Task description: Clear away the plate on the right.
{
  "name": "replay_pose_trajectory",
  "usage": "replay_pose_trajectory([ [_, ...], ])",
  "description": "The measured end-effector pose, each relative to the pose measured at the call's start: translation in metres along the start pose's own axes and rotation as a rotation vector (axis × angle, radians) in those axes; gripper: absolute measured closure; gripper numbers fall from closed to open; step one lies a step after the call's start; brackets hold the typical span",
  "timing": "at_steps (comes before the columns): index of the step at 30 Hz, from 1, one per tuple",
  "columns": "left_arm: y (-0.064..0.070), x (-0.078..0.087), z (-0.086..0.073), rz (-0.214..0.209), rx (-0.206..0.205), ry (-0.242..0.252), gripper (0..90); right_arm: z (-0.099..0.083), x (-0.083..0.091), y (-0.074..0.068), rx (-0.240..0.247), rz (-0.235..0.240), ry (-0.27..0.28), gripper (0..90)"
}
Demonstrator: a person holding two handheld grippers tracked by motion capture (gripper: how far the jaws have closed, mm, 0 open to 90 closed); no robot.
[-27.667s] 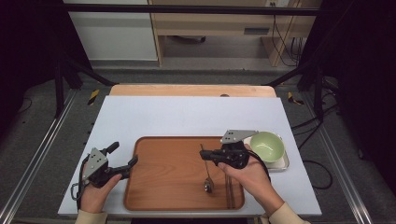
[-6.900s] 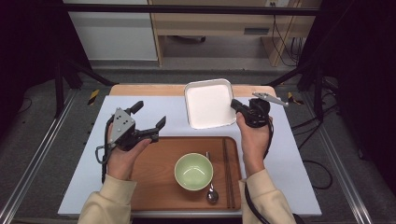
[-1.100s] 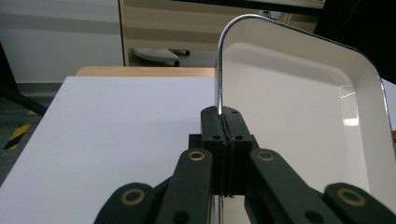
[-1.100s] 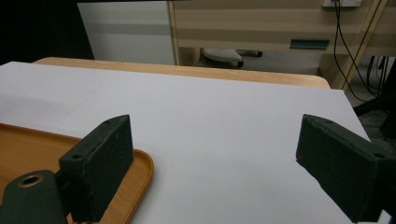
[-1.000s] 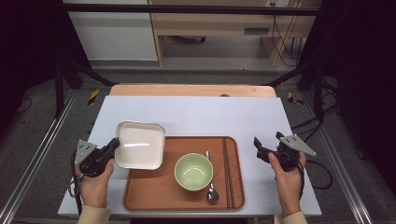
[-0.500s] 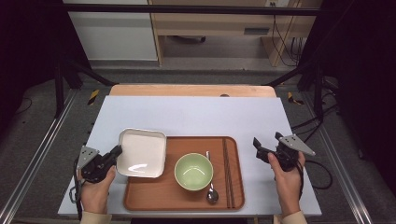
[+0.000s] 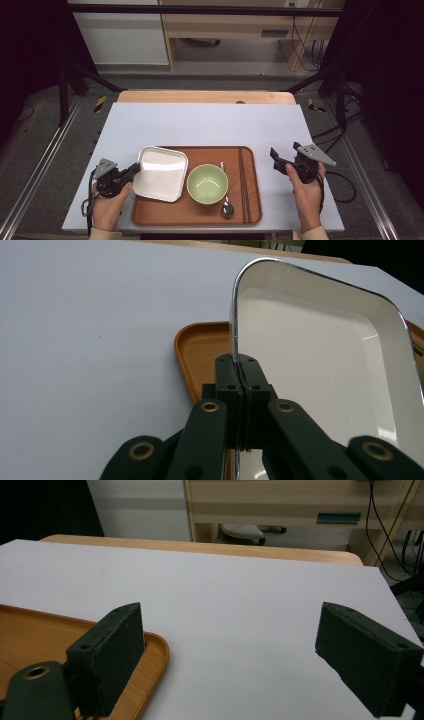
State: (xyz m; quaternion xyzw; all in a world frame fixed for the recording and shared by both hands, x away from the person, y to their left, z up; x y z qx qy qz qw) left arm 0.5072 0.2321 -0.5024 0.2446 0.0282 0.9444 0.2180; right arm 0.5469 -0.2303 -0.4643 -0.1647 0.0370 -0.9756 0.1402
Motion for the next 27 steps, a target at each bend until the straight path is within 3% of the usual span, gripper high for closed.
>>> replay_pose_trajectory([
  [8, 0.001, -0.019, -0.002, -0.036, -0.011, -0.071, 88.6, -0.002, -0.003, 0.000, -0.005, 0.006, -0.009, 12.8],
  [27, 0.004, -0.033, -0.015, -0.051, -0.028, -0.159, 87.6, -0.005, -0.007, 0.005, -0.032, 0.013, -0.017, 13.4],
])
Point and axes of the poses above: each handheld gripper's, and its own axes: x roughly backward along the jaws, z roughly out of its top, y roughly to its right, the point moved 10 cm from there along -x, roughly forward along the jaws, and after that the axes turned 3 degrees about -x, right-handed, at the moved point
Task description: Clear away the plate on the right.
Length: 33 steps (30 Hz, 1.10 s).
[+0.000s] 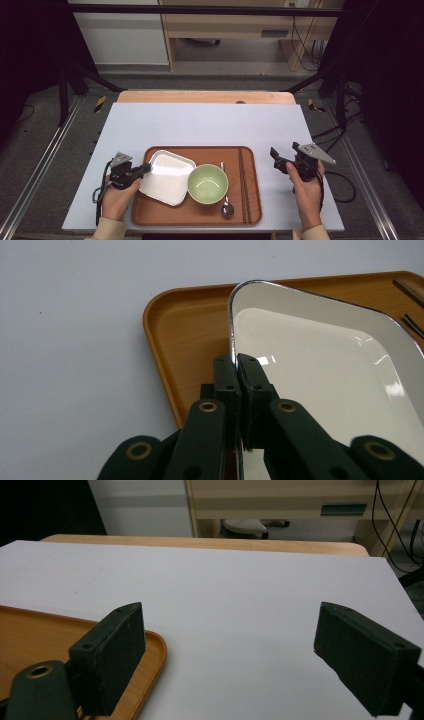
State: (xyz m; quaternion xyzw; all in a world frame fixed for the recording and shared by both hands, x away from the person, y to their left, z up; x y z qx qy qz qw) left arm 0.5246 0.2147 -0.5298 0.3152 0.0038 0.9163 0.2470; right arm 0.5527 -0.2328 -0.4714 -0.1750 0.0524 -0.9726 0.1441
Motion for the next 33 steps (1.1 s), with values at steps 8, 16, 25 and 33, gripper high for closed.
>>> replay_pose_trajectory([
  [8, 0.000, -0.001, -0.003, -0.010, 0.003, -0.011, 87.3, 0.000, -0.002, -0.003, 0.009, 0.008, -0.005, 13.4],
  [16, 0.001, -0.004, -0.005, -0.011, -0.019, -0.019, 86.6, 0.000, 0.000, -0.004, 0.009, 0.008, -0.009, 13.2],
  [25, 0.004, 0.001, 0.010, 0.031, -0.118, 0.078, 73.4, 0.000, 0.000, -0.005, 0.008, 0.009, -0.010, 13.1],
  [33, 0.012, 0.018, 0.038, 0.039, -0.194, 0.241, 48.4, 0.000, 0.000, -0.005, 0.015, 0.011, -0.008, 12.9],
])
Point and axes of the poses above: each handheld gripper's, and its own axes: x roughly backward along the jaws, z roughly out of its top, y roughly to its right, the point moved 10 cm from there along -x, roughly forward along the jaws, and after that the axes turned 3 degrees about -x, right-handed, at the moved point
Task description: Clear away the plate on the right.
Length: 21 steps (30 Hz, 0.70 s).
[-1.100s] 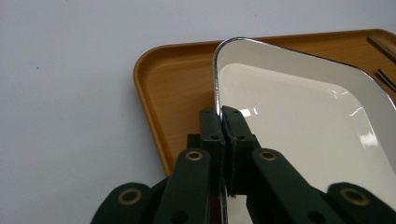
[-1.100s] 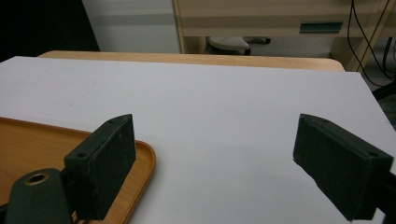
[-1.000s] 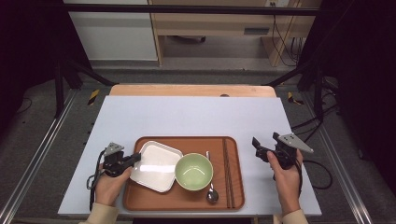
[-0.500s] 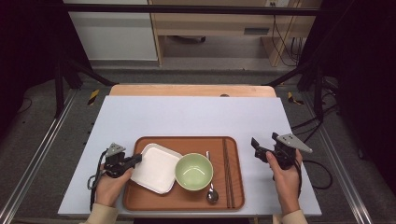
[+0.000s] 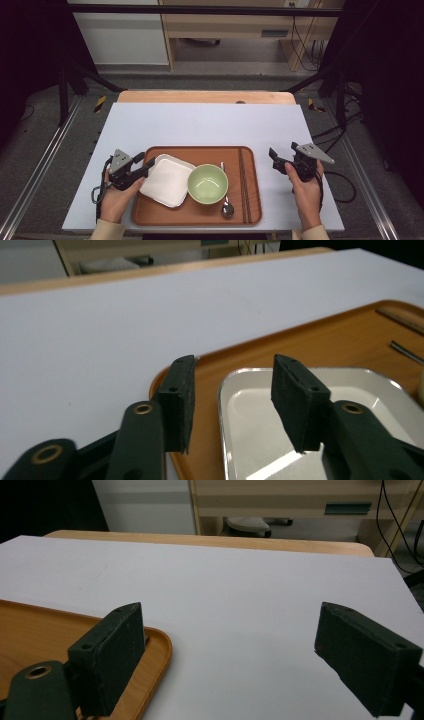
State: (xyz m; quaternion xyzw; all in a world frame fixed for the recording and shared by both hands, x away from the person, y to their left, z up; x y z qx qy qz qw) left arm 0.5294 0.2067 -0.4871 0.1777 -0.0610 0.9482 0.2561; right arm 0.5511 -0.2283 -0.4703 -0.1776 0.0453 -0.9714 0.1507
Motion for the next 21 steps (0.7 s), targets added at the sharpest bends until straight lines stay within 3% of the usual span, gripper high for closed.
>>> replay_pose_trajectory([
  [15, 0.013, 0.015, 0.032, -0.100, -0.069, 0.143, 20.0, 0.003, 0.001, -0.005, 0.007, 0.025, 0.017, 11.8],
  [21, 0.008, 0.026, 0.039, -0.134, -0.108, 0.186, 12.4, 0.010, 0.003, -0.019, 0.017, 0.078, 0.045, 10.1],
])
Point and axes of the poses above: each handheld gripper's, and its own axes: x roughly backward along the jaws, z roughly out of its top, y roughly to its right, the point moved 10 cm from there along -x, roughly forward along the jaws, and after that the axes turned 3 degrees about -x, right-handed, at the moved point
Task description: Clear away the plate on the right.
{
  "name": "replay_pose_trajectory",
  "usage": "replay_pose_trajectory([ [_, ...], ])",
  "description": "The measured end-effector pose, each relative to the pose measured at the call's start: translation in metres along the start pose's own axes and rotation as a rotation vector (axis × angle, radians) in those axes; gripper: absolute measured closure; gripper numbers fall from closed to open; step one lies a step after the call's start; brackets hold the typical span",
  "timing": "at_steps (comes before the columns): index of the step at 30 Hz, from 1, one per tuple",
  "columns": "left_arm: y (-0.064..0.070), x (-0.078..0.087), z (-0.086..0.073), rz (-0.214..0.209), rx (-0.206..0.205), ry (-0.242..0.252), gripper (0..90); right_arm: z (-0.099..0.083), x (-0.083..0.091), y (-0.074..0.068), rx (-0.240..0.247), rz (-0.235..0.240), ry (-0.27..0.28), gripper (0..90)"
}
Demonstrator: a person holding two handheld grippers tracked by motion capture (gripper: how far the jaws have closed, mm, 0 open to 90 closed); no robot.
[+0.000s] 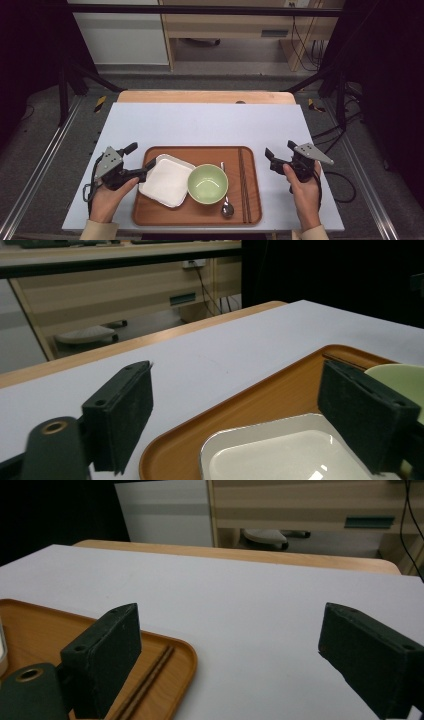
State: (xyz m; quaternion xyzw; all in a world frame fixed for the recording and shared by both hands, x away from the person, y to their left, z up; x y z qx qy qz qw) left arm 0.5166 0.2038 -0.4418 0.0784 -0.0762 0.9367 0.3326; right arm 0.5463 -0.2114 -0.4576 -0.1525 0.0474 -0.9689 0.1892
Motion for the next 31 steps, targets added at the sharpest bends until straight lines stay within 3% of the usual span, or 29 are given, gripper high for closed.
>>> replay_pose_trajectory([
  [11, -0.008, 0.019, 0.008, -0.053, -0.036, 0.045, 3.2, 0.004, -0.005, -0.030, 0.026, 0.093, 0.006, 9.3],
  [17, -0.011, 0.023, 0.001, -0.046, -0.068, 0.020, 2.3, 0.001, -0.010, -0.048, 0.063, 0.132, -0.007, 10.3],
  [23, -0.018, 0.022, -0.012, -0.029, -0.041, -0.009, 2.3, -0.010, -0.016, -0.060, 0.102, 0.147, -0.055, 10.3],
  [27, -0.023, 0.021, -0.020, -0.006, -0.027, -0.027, 2.3, -0.019, -0.020, -0.060, 0.110, 0.146, -0.104, 10.8],
  [31, -0.026, 0.019, -0.024, 0.010, -0.018, -0.034, 2.3, -0.022, -0.021, -0.057, 0.107, 0.147, -0.114, 11.9],
])
Point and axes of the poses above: each handheld gripper's, and its own axes: x roughly backward along the jaws, z roughly out of its top, y roughly to its right, the point moved 10 cm from there along -x, roughly forward along the jaws, and after that the axes turned 3 degrees about -x, right-handed, at the moved point
